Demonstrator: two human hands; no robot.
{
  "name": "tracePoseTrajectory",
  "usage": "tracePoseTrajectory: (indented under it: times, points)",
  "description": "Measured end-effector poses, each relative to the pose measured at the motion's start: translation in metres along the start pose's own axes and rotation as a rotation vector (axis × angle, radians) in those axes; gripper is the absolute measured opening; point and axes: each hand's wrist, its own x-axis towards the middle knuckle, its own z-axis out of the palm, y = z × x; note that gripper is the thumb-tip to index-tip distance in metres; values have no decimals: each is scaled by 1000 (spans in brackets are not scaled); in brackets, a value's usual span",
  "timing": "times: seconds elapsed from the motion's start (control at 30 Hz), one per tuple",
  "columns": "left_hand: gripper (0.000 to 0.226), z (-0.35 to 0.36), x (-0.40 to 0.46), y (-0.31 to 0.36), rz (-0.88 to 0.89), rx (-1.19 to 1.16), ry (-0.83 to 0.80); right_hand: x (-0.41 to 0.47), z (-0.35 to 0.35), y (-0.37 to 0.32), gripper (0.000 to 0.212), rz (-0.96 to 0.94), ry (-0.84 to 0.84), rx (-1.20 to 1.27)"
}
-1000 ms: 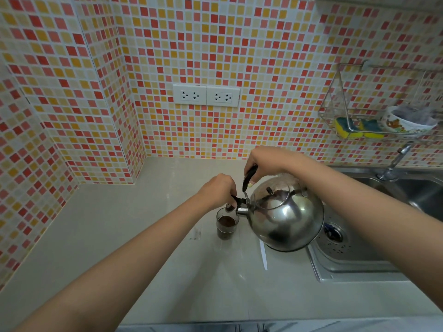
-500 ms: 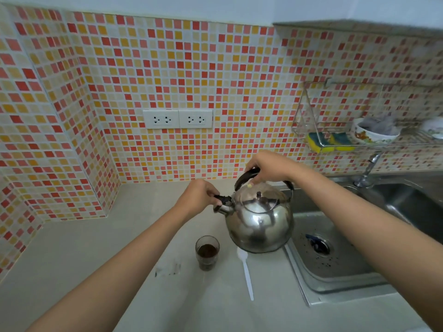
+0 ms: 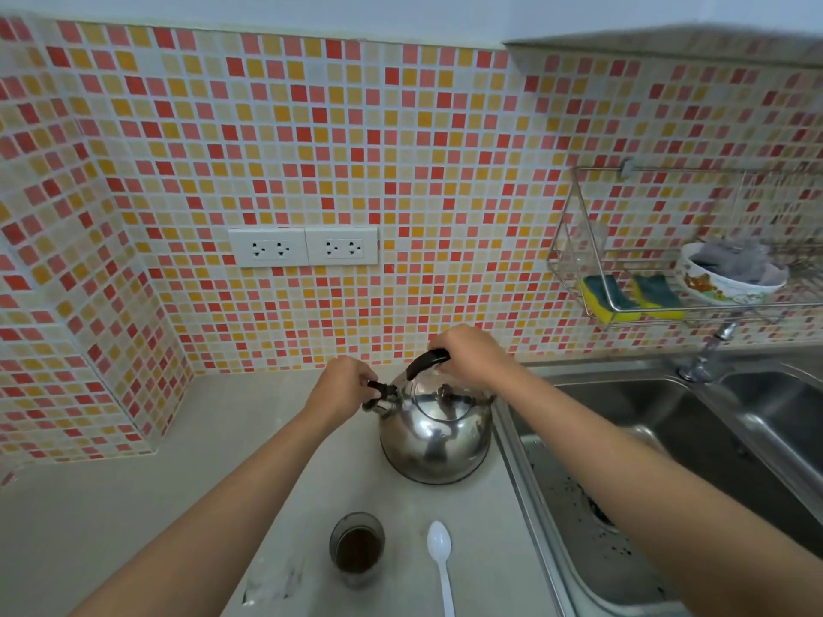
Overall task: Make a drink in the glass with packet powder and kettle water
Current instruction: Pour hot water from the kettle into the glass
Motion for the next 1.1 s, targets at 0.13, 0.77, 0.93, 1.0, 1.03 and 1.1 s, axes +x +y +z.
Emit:
tracePoseTrajectory:
  times: [0.13, 0.77, 0.93, 1.0, 1.03, 1.1]
  points:
    - [29, 12, 17, -2, -30, 10, -8, 16, 19, 14, 23, 32, 4, 84]
    - [25, 40, 53, -14, -76, 9, 11, 44, 52, 42, 27, 65, -2, 196]
    - [25, 43, 56, -17, -100, -51, 19, 45, 55, 45, 36, 70, 23, 197]
    - [30, 43, 56, -16, -114, -83, 24, 46, 54, 42, 39, 69, 35, 147]
    - [32, 44, 55, -16, -118, -90, 27, 46, 53, 41, 40, 63, 51, 116]
    - [34, 45, 53, -17, -121, -100, 34, 45, 51, 37, 40, 43, 96, 53]
